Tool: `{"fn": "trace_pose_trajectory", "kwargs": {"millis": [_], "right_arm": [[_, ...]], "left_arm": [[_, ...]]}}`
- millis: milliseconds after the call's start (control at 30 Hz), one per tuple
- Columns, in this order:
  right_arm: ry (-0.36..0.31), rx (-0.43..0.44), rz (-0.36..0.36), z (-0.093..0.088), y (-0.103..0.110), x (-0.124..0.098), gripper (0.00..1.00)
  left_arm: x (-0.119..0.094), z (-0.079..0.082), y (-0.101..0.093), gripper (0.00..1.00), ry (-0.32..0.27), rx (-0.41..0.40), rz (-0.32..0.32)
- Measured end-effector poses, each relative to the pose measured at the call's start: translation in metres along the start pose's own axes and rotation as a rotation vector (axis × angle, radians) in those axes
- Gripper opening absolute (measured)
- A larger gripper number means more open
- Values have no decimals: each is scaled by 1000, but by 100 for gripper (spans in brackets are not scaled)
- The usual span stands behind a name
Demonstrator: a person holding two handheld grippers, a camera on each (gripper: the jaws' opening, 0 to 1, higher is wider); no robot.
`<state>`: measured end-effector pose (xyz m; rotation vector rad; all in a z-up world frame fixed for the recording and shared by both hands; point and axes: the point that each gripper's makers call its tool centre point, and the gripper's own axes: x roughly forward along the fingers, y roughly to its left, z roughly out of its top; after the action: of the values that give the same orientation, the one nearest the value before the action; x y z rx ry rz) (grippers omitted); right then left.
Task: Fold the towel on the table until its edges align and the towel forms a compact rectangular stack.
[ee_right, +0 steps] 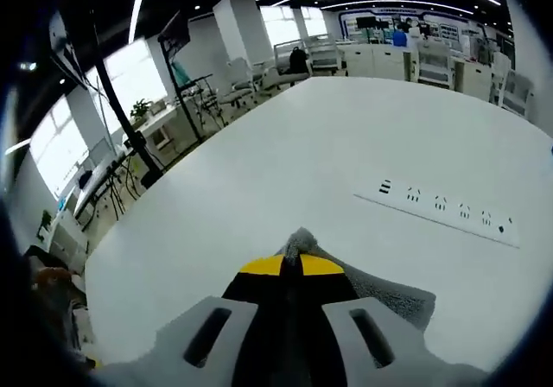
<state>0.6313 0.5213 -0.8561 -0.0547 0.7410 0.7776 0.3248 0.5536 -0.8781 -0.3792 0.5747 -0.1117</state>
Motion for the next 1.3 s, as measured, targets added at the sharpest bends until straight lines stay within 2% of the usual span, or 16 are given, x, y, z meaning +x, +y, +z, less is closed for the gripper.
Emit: {"fn": "trace_pose_trajectory", "kwargs": {"millis": [100,133,233,300,400,567,667,800,1033,1167,1300], "right_arm": [[-30,-2,21,1,4,1,10],[-16,13,25,-1,5,1,12],[-3,-9,22,-3,3,2,14],[-8,-17,15,-2,-1,0,14],[-18,12,15,2,-7,-4,16],[-35,20,0,6,-13,-25,17],[-48,27,-6,10,-16,-24,19],[-56,18,-8,14,-15,-35,20],[-72,0,-11,7,-24,-51,21],[-63,-5,-24,0,-36,-61,22],[-82,-6,-42,-2,-46,-77,25]], "left_arm": [[-1,-4,1,4,15,-11,-4],[-2,-3,1,5,12,0,-3],[-7,-5,3,9,15,24,9],[-9,-5,2,10,9,-7,-1],[-11,-5,4,11,4,15,6],[-17,8,8,12,-35,39,18],[-23,18,13,12,-58,79,44],[-21,23,14,13,-56,101,44],[-9,26,-1,13,-42,188,-2],[-9,24,2,13,-34,200,-11],[-11,32,7,13,-33,221,-16]]}}
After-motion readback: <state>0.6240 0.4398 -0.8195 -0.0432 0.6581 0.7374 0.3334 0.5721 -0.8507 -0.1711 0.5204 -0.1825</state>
